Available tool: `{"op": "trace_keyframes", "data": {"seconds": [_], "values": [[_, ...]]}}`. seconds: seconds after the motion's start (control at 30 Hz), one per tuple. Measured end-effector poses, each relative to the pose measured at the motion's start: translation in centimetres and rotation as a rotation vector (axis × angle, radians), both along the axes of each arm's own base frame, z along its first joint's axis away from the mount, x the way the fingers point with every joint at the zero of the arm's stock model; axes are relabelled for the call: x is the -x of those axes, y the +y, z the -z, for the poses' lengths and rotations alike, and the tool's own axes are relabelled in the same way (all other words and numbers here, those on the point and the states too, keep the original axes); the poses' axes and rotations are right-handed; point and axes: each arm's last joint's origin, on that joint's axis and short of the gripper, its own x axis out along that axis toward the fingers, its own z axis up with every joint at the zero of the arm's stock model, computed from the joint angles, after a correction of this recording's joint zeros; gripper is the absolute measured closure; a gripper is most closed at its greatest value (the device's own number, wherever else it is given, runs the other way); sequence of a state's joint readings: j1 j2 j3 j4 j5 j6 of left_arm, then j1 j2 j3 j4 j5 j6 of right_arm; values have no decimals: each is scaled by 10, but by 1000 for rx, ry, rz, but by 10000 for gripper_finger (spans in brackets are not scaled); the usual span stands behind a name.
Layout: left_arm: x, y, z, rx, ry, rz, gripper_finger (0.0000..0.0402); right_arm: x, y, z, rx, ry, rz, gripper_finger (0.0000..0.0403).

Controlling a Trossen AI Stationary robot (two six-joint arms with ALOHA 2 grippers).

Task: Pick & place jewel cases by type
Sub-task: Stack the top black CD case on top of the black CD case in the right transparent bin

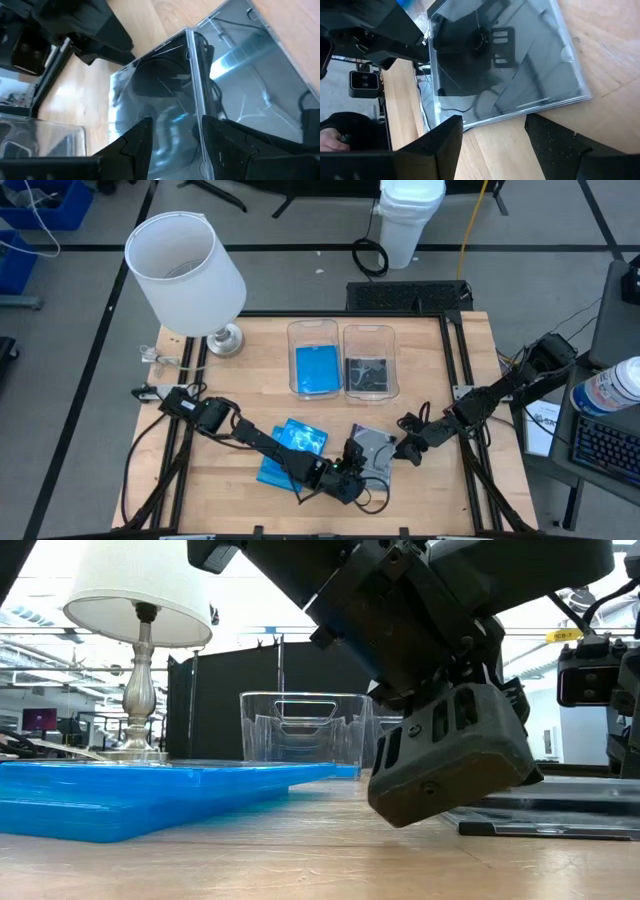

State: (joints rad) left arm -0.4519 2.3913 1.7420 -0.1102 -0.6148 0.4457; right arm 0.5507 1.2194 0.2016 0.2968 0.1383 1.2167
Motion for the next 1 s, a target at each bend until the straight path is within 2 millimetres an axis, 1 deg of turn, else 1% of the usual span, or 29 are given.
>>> {"op": "trace_keyframes", "data": {"seconds": [0.47,0.57,0.67,0.73,0.8,0.87,1.0], "values": [[0,0,-1,-14,-7,-17,227,-2,4,-4,23,-77,-37,188],[6,-7,0,-69,0,-44,227,-2,7,-7,12,-104,-55,188],[16,-16,0,-189,17,-60,227,0,10,-8,-8,-99,-57,188],[22,-21,-2,-238,41,-47,227,3,13,-9,-36,-88,-59,188],[25,-25,-6,-229,46,-39,227,6,16,-10,-59,-85,-73,188],[27,-27,-11,-170,47,-28,227,8,18,-13,-67,-94,-90,188],[26,-23,-19,-54,61,-15,227,14,12,-15,-1,-67,-60,188]]}}
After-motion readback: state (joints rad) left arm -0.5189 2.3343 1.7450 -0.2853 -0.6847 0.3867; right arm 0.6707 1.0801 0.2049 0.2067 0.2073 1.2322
